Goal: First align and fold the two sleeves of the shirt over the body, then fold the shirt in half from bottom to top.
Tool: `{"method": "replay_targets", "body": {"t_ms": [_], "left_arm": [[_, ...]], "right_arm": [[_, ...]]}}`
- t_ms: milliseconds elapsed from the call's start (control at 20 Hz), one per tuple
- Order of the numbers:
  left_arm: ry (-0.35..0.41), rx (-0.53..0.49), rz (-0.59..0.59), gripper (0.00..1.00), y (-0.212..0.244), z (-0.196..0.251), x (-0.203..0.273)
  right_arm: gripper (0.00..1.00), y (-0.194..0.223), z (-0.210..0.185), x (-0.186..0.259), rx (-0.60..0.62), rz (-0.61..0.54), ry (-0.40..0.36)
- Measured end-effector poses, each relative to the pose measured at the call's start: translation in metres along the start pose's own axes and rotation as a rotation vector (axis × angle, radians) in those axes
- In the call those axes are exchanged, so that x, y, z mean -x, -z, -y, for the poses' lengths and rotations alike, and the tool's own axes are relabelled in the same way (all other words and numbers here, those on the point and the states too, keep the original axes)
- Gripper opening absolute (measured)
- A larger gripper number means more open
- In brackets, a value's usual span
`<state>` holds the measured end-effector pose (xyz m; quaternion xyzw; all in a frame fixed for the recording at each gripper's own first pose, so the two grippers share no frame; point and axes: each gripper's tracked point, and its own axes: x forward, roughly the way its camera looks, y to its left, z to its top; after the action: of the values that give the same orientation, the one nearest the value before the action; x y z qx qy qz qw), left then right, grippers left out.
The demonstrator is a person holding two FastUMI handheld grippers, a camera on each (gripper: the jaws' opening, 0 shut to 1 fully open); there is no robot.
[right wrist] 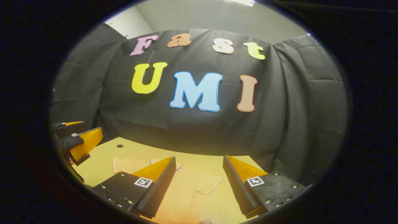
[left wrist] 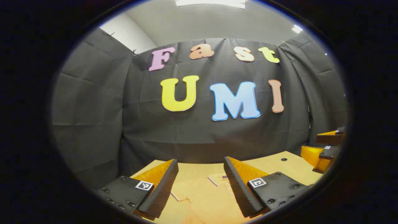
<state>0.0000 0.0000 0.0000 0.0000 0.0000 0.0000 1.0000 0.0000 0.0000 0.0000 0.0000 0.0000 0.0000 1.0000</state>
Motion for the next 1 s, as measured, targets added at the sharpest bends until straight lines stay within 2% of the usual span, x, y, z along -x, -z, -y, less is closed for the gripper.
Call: {"method": "replay_targets", "body": {"t_ms": [50, 500, 550, 600, 750, 800, 900, 950, 1000], "left_arm": [[0.0, -0.004, -0.003, 1.0, 0.001, 0.001, 0.001], [0.01, -0.02, -0.017, 1.0, 0.007, 0.008, -0.006], [0.011, -0.021, -0.018, 0.92, 0.008, 0.008, -0.005], [0.012, -0.023, -0.018, 0.96, 0.007, 0.009, -0.006], [0.013, -0.026, -0.022, 0.96, 0.008, 0.012, -0.011], [0.016, -0.024, -0.025, 0.92, 0.01, 0.014, -0.011], [0.018, -0.02, -0.027, 0.92, 0.01, 0.014, -0.014], [0.017, -0.019, -0.029, 0.96, 0.011, 0.014, -0.015], [0.015, -0.018, -0.03, 0.96, 0.012, 0.014, -0.016]], "right_arm": [[0.94, 0.0, 0.002, -0.001, -0.001, -0.001, -0.001], [0.94, 0.008, 0.007, -0.008, -0.019, -0.025, -0.01], [0.94, 0.008, 0.007, -0.009, -0.021, -0.026, -0.012], [0.94, 0.009, 0.008, -0.009, -0.024, -0.027, -0.013], [0.94, 0.01, 0.012, -0.014, -0.027, -0.032, -0.014], [0.94, 0.012, 0.014, -0.016, -0.029, -0.034, -0.013], [0.94, 0.014, 0.019, -0.022, -0.035, -0.039, -0.009], [0.94, 0.016, 0.021, -0.026, -0.038, -0.045, -0.008], [0.94, 0.018, 0.022, -0.031, -0.04, -0.05, -0.009]]}}
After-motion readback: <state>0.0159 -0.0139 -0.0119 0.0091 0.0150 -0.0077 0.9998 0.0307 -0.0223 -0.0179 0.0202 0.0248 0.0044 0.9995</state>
